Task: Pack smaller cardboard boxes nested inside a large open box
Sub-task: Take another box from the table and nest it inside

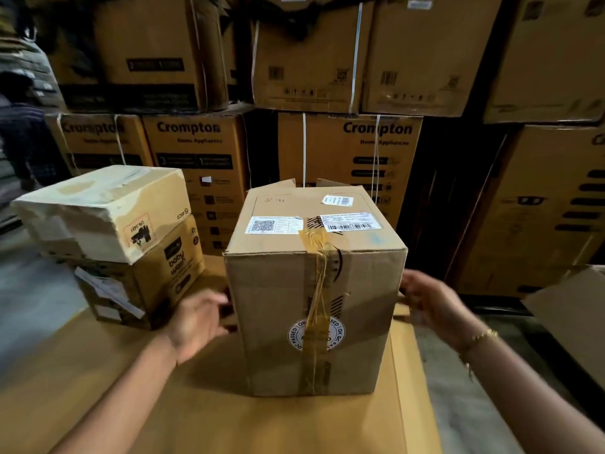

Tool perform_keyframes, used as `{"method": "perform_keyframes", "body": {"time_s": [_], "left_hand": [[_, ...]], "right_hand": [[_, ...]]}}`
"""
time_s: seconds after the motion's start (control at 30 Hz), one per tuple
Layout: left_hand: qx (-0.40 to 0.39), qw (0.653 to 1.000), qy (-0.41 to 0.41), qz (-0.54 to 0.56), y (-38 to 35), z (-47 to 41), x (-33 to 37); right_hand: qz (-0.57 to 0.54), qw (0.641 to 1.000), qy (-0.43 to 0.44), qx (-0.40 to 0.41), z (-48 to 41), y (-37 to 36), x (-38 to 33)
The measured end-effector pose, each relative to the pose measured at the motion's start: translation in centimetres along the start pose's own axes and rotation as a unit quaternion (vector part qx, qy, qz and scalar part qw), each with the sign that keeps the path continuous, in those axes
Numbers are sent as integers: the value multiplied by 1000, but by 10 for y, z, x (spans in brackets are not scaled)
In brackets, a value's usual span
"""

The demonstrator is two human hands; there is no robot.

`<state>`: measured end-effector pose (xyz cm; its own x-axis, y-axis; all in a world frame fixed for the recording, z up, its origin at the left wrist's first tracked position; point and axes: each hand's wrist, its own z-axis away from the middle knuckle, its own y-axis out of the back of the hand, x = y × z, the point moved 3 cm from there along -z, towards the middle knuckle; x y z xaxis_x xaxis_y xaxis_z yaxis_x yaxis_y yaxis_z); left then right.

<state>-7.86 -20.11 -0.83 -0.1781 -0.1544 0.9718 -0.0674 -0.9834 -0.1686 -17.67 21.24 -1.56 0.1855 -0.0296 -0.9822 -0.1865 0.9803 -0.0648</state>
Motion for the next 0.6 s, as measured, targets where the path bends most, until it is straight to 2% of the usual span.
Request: {"method": "perform_keyframes", "body": {"time_s": [0.07,0.17,0.23,0.33,0.43,0.5,0.6], "left_hand": [[40,998,-38,43,1,-7,42],[124,991,-1,-43,-13,-34,87],[99,991,34,-78,-26,-52,102],[77,993,60,-72,-33,-63,104],[62,994,35,-77,-28,-57,97],[56,996,-10,-76,-26,-45,90],[87,989,-83,-85,-20,-20,58]], "right_hand": [[-21,1000,-10,-21,-8,-10,-42],[97,991,-86,-19,-17,-36,-89],[165,976,-139,-1,-20,-50,-104],[170,972,-159,14,-21,-54,-111],[188,975,-114,20,-13,-50,-105],[196,979,-47,22,-6,-47,-92],[138,988,64,-13,8,-45,-53]]}}
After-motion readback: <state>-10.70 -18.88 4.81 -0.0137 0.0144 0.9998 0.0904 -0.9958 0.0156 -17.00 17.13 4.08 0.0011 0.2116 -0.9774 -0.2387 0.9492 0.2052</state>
